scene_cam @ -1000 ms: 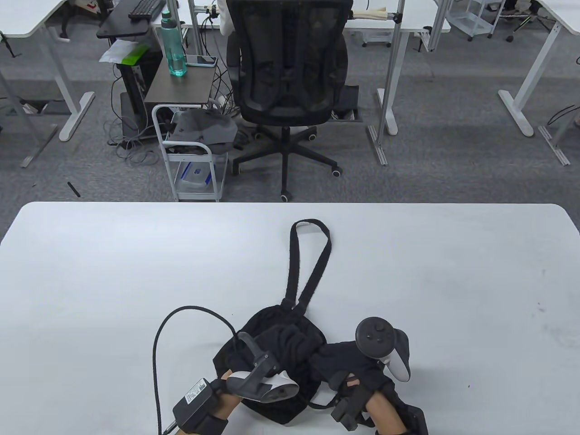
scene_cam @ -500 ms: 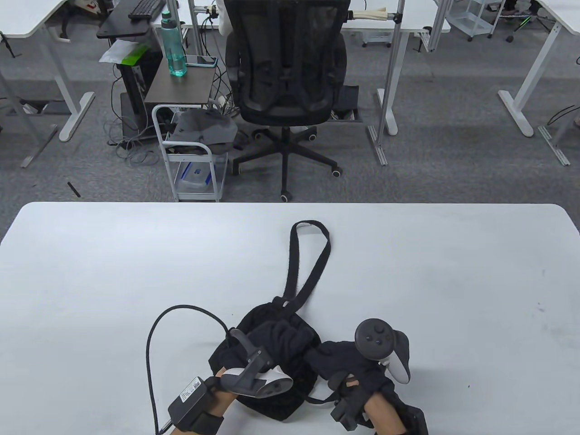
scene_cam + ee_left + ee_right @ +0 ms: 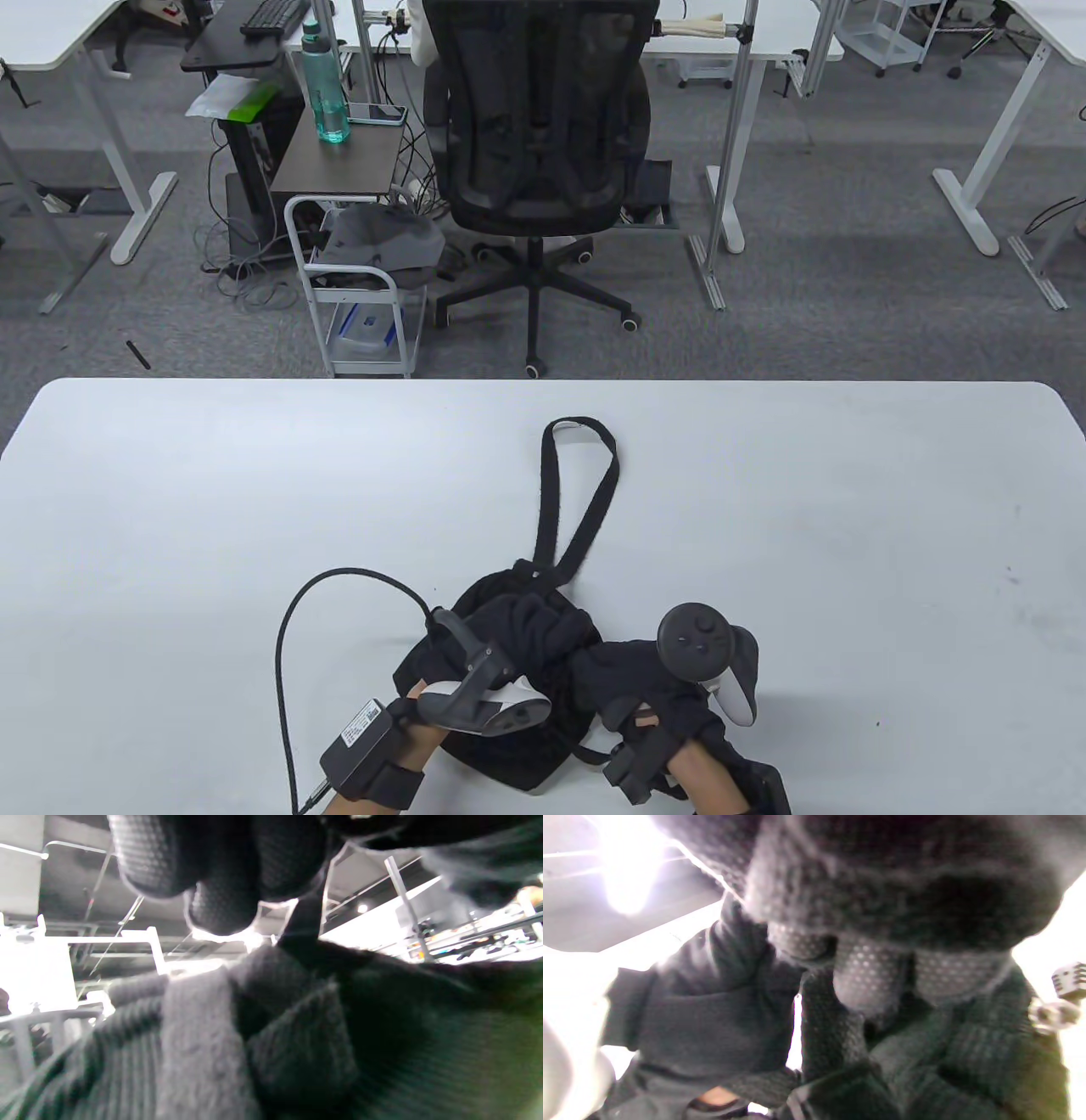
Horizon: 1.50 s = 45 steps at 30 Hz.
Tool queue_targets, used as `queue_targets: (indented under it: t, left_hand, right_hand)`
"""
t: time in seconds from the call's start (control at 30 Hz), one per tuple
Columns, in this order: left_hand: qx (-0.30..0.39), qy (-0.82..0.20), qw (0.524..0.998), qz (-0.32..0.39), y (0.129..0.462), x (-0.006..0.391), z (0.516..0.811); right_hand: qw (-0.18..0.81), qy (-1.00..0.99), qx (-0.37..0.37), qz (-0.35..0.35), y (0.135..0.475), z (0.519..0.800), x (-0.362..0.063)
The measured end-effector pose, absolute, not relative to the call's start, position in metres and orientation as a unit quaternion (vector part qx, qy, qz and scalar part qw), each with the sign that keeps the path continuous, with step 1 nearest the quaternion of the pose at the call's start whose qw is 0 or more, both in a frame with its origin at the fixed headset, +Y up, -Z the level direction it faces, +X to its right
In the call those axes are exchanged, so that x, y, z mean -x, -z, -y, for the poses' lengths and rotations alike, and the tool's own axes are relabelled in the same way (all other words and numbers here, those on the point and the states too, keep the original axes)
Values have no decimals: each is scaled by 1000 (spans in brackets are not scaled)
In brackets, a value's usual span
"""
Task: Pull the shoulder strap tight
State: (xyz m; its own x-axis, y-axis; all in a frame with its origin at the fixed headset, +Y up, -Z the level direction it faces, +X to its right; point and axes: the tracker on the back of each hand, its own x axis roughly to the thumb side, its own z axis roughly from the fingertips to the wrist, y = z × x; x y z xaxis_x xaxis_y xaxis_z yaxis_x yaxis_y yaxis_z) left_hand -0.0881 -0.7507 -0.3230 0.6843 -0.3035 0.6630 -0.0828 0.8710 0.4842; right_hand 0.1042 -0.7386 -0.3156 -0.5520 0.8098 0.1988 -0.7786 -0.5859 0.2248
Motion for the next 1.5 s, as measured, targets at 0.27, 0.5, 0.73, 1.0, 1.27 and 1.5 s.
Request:
queue_targets:
  t: [0.27,0.5,0.73,1.0,1.27,1.5]
  left_hand:
    - [-267,74,873,402,311,89,745]
    - [-284,85,858,420,300,80,743]
    - [-264,80,866,418,309,83,749]
    - [-240,56,889,386,327,100,749]
    - [-246,69,888,382,322,97,747]
    - [-203,-15,939,276,331,111,723]
  right_hand:
    - [451,-882,-123,-55,318,747,-107]
    - [465,-876,-123,-39,317,750,-104]
    - [473,-869,-135,-54,318,748,-102]
    - [459,-876,-141,-53,316,743,-99]
    - [460,-876,-134,-48,318,747,-101]
    - [509,-850,-100,-87,329,766,-108]
